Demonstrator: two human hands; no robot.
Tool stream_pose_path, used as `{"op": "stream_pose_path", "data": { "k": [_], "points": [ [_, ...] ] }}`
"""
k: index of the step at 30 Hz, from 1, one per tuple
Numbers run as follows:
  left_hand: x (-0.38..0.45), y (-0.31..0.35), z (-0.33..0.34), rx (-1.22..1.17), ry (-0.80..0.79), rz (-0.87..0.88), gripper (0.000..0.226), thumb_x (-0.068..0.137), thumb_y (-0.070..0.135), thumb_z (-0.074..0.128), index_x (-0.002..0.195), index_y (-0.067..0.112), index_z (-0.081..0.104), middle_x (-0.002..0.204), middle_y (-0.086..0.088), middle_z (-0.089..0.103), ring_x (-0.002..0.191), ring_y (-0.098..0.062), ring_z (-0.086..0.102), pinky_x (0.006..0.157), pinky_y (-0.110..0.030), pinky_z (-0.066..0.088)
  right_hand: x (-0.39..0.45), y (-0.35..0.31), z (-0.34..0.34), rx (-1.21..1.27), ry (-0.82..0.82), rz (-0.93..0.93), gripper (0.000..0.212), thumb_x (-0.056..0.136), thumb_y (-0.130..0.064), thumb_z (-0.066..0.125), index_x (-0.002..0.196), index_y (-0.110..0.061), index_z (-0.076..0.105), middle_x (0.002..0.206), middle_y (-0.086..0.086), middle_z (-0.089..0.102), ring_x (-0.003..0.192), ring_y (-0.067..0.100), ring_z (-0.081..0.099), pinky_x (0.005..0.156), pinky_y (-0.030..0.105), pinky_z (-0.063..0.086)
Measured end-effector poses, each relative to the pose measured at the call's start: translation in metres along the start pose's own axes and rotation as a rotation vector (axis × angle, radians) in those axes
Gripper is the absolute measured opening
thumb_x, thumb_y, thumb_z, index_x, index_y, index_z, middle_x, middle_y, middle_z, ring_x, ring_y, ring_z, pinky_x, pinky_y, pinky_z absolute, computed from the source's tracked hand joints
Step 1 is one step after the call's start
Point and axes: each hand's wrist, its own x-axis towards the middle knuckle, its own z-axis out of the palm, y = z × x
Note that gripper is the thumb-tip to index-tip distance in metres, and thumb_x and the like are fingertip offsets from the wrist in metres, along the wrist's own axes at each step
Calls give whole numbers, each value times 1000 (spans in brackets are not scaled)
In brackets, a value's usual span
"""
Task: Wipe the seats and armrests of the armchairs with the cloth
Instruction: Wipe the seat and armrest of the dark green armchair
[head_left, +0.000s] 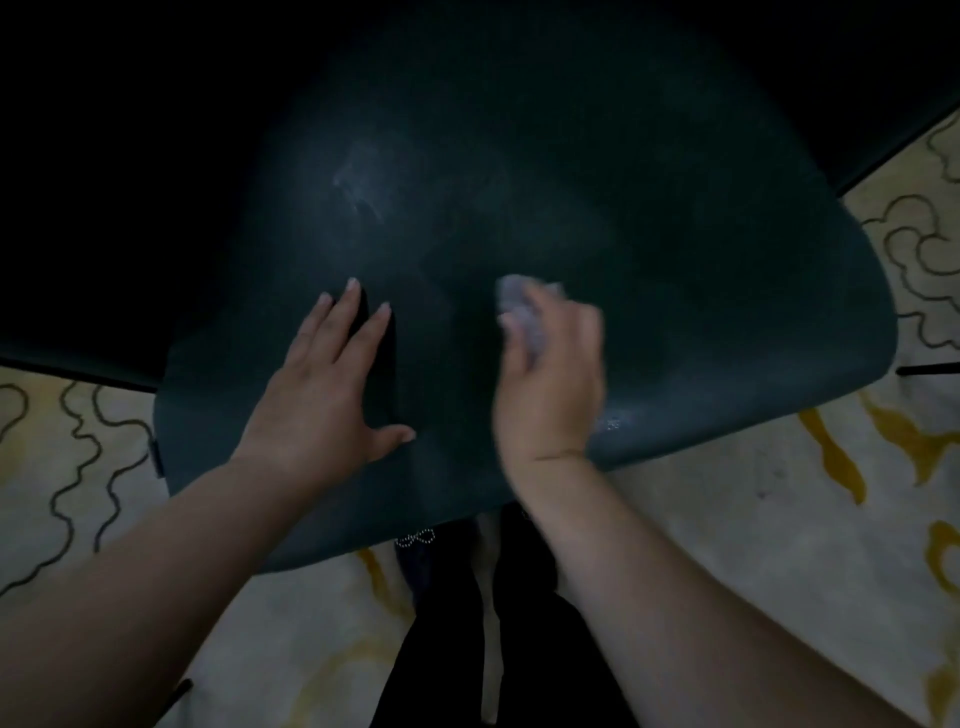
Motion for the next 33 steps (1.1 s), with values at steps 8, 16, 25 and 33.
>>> {"op": "stream_pose_path", "data": {
  "k": [8,16,25,33],
  "points": [
    [-4,-8,-4,-38,3,-33,117,62,45,86,154,20,17,163,-2,-4,149,-20,-3,117,-30,3,-13,-9,11,-56,-118,-46,33,87,-11,63,119,-19,62,107,7,54,90,18,58,77,24,46],
    [-6,-22,-11,-100,36,-88,116,63,44,85,154,18,18,163,-2,-4,149,-20,0,116,-27,3,57,2,1,-64,-42,-66,33,88,-10,60,121,-16,62,112,13,54,101,23,56,86,18,35],
    [-7,-26,-9,-131,59,-114,115,62,40,87,153,15,21,162,-4,0,148,-23,4,117,-27,2,0,-53,49,52,-499,-363,33,89,-6,59,121,-10,62,111,15,54,100,29,57,89,40,50],
    [-6,-45,-16,-148,117,-179,114,63,45,85,154,17,21,163,-1,0,148,-20,3,115,-24,1,113,-43,59,-122,-293,-262,34,92,-10,53,125,-12,60,117,17,52,107,31,52,92,28,40]
  ]
}}
